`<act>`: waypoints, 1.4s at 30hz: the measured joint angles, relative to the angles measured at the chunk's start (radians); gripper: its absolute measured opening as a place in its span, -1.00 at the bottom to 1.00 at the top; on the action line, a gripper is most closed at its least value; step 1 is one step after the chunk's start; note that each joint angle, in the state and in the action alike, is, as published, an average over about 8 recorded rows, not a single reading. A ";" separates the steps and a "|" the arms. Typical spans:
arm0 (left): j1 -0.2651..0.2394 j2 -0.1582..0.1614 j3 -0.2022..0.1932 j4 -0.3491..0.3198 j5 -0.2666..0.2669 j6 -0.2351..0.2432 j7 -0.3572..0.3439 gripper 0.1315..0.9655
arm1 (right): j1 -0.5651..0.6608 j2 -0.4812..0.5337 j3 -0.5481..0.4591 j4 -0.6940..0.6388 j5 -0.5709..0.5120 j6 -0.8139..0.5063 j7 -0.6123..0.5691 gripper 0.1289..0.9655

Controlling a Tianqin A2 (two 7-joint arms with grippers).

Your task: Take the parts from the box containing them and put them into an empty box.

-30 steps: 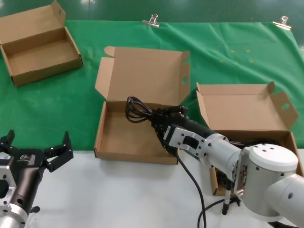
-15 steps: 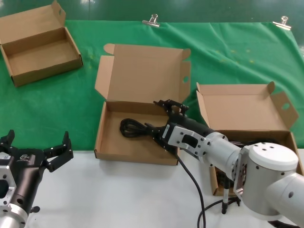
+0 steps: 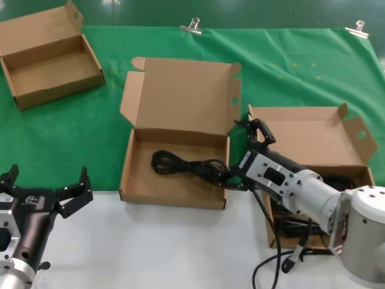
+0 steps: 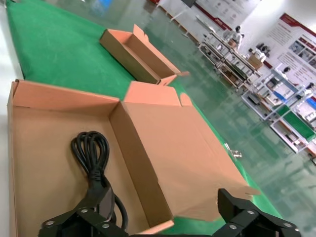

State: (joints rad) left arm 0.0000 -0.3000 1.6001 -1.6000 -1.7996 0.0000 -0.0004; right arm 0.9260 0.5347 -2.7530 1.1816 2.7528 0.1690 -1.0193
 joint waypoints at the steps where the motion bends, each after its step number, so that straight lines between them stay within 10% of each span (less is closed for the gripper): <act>1: 0.000 0.000 0.000 0.000 0.000 0.000 0.000 1.00 | -0.002 0.006 0.000 0.007 0.000 0.003 0.009 0.27; 16: 0.000 0.000 0.000 0.000 0.000 0.000 0.000 1.00 | -0.092 -0.007 0.109 0.054 -0.090 -0.010 0.118 0.87; 42: 0.000 0.000 0.000 0.000 0.000 0.000 0.000 1.00 | -0.409 -0.094 0.507 0.193 -0.419 -0.071 0.461 1.00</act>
State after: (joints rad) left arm 0.0000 -0.3000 1.6000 -1.6000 -1.7998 0.0000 -0.0001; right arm 0.5165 0.4412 -2.2462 1.3747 2.3342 0.0983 -0.5583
